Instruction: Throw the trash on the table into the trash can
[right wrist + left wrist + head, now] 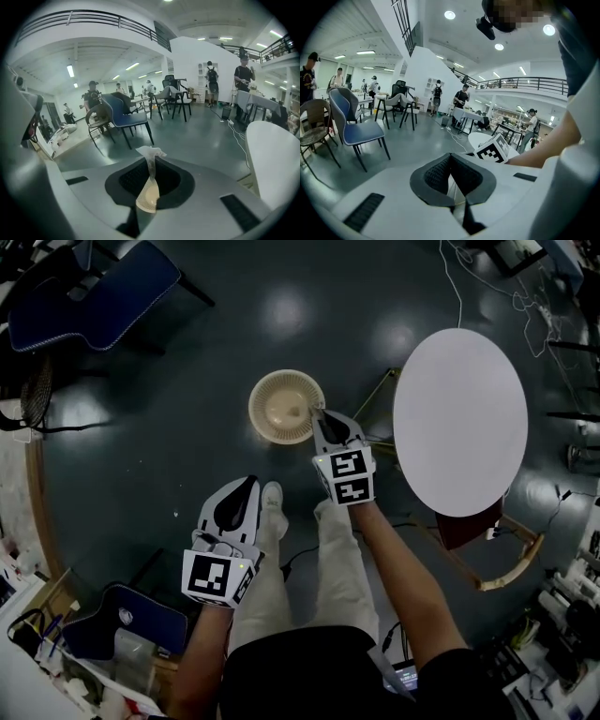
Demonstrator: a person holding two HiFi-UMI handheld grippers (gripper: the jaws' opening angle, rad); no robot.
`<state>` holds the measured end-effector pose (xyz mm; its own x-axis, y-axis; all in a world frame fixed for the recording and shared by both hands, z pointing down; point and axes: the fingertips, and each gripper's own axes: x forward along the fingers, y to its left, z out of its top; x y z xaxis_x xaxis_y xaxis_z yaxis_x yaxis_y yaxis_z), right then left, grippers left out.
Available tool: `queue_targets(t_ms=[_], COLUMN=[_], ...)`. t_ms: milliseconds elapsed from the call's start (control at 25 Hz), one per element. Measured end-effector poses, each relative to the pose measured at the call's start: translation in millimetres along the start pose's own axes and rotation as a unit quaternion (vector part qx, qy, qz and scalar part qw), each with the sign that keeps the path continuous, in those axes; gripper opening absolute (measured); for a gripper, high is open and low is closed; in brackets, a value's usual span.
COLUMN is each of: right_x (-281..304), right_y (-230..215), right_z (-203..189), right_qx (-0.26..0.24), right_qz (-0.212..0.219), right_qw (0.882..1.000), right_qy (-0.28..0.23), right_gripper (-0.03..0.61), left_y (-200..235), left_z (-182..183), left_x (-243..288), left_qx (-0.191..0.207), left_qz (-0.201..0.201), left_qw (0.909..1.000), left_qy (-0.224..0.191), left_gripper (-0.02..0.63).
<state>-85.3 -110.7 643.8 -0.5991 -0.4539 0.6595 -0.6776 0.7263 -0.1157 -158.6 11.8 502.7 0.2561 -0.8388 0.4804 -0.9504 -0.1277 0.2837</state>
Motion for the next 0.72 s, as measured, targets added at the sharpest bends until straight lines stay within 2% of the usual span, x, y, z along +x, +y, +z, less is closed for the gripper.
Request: queue_targets(t_ms=[720], right_x=[148.4], right_y=[-3.2], right_z=[-123.1], right_qx=[0.018], right_qz=[0.017], right_qw=[0.997], right_qy=[0.075], right_gripper=[0.040], left_y=[89.7], left_z=[-93.6], left_x=[107.1], left_qx=[-0.013], left_qz=[-0.006], left_qw=[0.9990], left_qy=[0.041], left_gripper=[0.008])
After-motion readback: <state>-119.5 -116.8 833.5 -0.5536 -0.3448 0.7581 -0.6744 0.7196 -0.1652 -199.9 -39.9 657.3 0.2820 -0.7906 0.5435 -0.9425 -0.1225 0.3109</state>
